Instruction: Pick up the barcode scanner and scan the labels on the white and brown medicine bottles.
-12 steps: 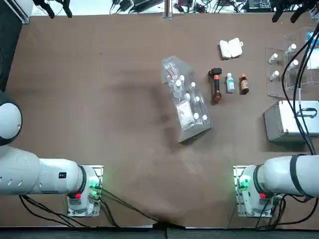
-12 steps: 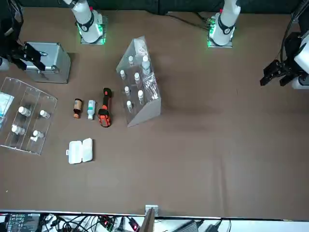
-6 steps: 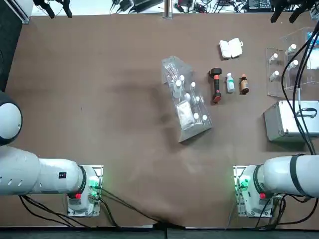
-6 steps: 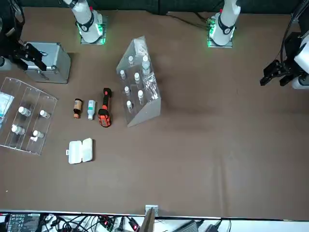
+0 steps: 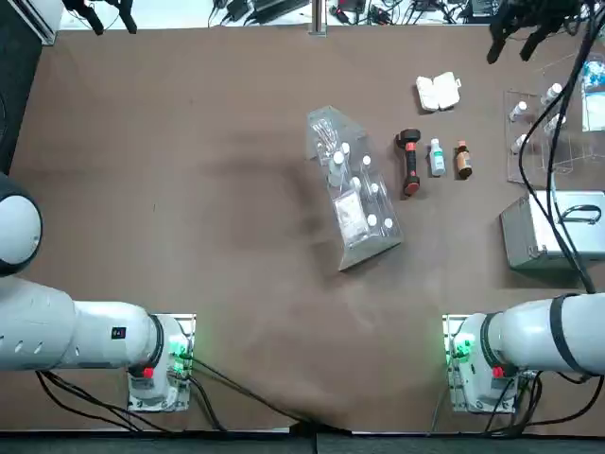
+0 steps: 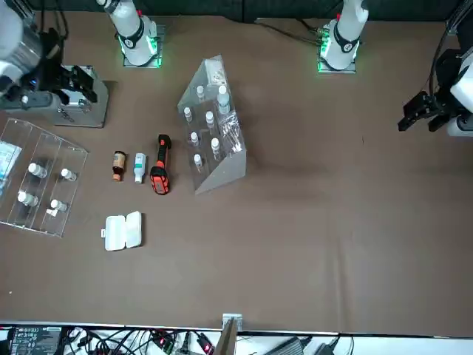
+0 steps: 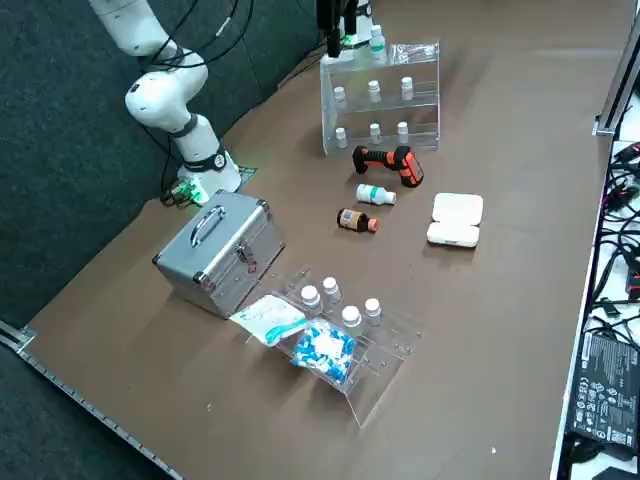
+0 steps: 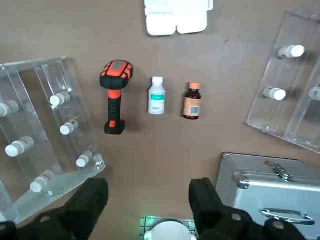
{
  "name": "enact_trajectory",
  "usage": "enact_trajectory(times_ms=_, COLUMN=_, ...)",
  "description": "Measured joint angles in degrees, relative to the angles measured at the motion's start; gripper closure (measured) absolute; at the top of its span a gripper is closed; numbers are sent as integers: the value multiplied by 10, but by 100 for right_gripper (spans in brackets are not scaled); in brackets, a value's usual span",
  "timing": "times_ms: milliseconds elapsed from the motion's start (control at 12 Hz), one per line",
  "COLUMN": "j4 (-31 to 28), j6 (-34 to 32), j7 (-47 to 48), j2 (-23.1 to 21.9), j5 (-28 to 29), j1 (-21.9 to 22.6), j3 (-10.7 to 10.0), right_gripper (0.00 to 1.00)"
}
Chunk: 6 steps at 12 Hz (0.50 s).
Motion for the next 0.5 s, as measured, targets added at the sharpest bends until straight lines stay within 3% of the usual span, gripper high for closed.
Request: enact_trajectory(times_ms=500, j4=-97, j6=103, j7=1, j2=12, j5=0, j1=45, j3=1, right_gripper=0)
